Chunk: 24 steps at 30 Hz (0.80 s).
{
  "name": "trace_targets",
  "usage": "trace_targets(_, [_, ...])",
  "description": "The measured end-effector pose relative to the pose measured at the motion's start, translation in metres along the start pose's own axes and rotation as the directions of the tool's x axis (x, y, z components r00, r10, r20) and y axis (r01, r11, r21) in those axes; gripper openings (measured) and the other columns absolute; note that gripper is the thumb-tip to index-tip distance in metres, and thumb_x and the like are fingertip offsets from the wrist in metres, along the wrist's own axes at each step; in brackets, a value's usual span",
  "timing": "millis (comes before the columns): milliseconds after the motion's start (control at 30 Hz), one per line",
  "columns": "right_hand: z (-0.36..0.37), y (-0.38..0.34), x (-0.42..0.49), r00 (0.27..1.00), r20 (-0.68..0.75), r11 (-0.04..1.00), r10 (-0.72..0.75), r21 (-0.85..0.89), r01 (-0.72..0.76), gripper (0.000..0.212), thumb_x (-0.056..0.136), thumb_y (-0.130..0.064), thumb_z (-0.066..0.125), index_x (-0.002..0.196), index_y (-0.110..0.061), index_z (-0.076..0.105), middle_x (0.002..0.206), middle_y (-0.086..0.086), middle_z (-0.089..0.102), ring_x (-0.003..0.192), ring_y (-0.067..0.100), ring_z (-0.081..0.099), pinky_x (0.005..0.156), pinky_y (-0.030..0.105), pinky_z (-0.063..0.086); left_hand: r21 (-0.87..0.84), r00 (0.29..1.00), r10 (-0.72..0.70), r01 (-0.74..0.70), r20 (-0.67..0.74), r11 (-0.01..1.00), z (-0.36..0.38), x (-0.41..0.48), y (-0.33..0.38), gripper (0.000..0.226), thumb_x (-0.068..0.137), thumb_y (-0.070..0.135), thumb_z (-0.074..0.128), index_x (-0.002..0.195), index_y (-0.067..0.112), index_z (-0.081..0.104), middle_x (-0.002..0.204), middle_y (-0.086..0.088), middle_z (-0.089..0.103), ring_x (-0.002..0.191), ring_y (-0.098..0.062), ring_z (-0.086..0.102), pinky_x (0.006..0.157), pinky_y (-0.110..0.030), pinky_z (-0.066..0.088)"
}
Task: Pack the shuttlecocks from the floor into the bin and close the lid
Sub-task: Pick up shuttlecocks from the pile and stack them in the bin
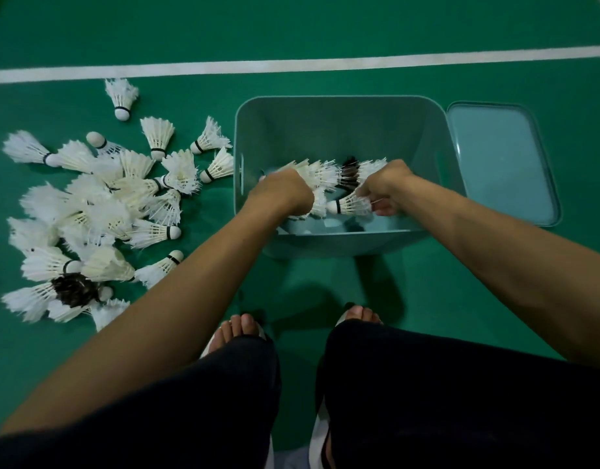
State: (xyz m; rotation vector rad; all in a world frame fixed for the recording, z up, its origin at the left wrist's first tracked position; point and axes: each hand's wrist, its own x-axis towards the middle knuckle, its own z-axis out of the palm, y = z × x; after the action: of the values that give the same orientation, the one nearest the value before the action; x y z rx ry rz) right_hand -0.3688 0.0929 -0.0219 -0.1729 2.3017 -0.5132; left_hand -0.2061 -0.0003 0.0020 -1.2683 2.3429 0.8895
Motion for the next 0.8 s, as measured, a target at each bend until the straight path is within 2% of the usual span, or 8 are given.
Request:
trace_targets(100, [0.012,-0.009,0.008,1.000,0.004,1.000,0.025,0.009,-0.025,0.023,0.082,-0.008,0.083,0.089,-0.004,0.060,0.073,0.007,0.064,0.046,0.016,0.055,0.045,0.024,0.050,0.199,0.988,0.014,-0.045,0.151,0.979,0.011,0.009,-0.002,0.015,0.091,0.005,0.047,0.076,0.003,0.049,0.102,-0.015,0.060,0.081,-0.027,0.053,0.074,-0.034,0.044])
trace_targets(167, [0.015,-0.014,0.013,0.999,-0.018,0.999,0.039,0.029,-0.039,0.027,0.080,-0.007,0.084,0.084,-0.005,0.057,0.067,0.006,0.060,0.034,0.013,0.049,0.035,0.018,0.041,0.209,0.977,0.013,-0.058,0.212,0.976,0.017,0.012,-0.003,0.013,0.092,0.003,0.043,0.081,0.003,0.051,0.103,-0.015,0.058,0.079,-0.026,0.053,0.073,-0.034,0.045])
trace_targets(367, [0.018,-0.018,0.027,0.992,-0.126,0.999,0.011,-0.043,-0.016,0.033,0.073,-0.014,0.089,0.098,0.000,0.073,0.093,0.013,0.075,0.078,0.025,0.071,0.073,0.035,0.062,0.219,0.954,-0.015,-0.054,0.301,0.974,0.020,0.016,-0.011,0.023,0.095,0.007,0.037,0.112,0.009,0.052,0.134,-0.017,0.052,0.106,-0.029,0.050,0.095,-0.039,0.043])
trace_targets(433, [0.024,-0.017,0.030,0.994,-0.100,0.999,0.038,0.030,-0.035,0.019,0.076,-0.009,0.085,0.085,-0.002,0.070,0.073,0.011,0.073,0.058,0.019,0.070,0.056,0.028,0.060,0.224,0.951,-0.030,-0.041,0.306,0.974,0.018,0.017,-0.010,0.037,0.095,0.006,0.037,0.128,0.005,0.056,0.145,-0.020,0.048,0.124,-0.034,0.051,0.101,-0.042,0.042])
trace_targets(500, [0.035,-0.018,0.026,0.991,0.053,0.979,0.123,0.156,-0.130,0.023,0.085,-0.005,0.078,0.071,-0.008,0.061,0.039,0.002,0.053,0.028,0.012,0.048,0.040,0.016,0.045,0.243,0.951,-0.035,-0.043,0.307,0.969,0.017,0.017,-0.008,0.043,0.095,0.006,0.037,0.134,0.006,0.054,0.152,-0.021,0.042,0.133,-0.036,0.045,0.109,-0.046,0.039])
trace_targets(600, [0.056,-0.021,0.026,0.977,0.156,0.955,0.146,0.235,-0.181,0.020,0.090,-0.005,0.074,0.076,-0.008,0.059,0.025,-0.004,0.038,0.020,0.011,0.036,0.035,0.015,0.041,0.246,0.952,-0.045,-0.032,0.303,0.969,0.017,0.019,-0.006,0.046,0.094,0.006,0.036,0.137,0.007,0.052,0.156,-0.023,0.037,0.136,-0.038,0.042,0.113,-0.049,0.036])
trace_targets(700, [0.066,-0.023,0.028,0.977,0.142,0.939,0.157,0.286,-0.192,0.011,0.092,-0.001,0.068,0.098,-0.009,0.065,0.027,-0.002,0.041,0.016,0.011,0.033,0.031,0.014,0.037,0.220,0.953,-0.046,-0.023,0.301,0.975,0.016,0.018,-0.004,0.046,0.093,0.004,0.036,0.136,0.007,0.053,0.153,-0.024,0.038,0.129,-0.037,0.046,0.108,-0.046,0.038])
trace_targets(800, [0.060,-0.022,0.029,0.974,0.158,0.952,0.164,0.232,-0.198,0.009,0.091,-0.011,0.074,0.091,-0.012,0.065,0.048,0.000,0.055,0.031,0.013,0.044,0.040,0.014,0.040,0.192,0.963,0.012,-0.066,0.268,0.979,0.016,0.019,-0.007,0.042,0.092,0.006,0.038,0.128,0.009,0.058,0.139,-0.019,0.053,0.102,-0.030,0.051,0.091,-0.039,0.045])
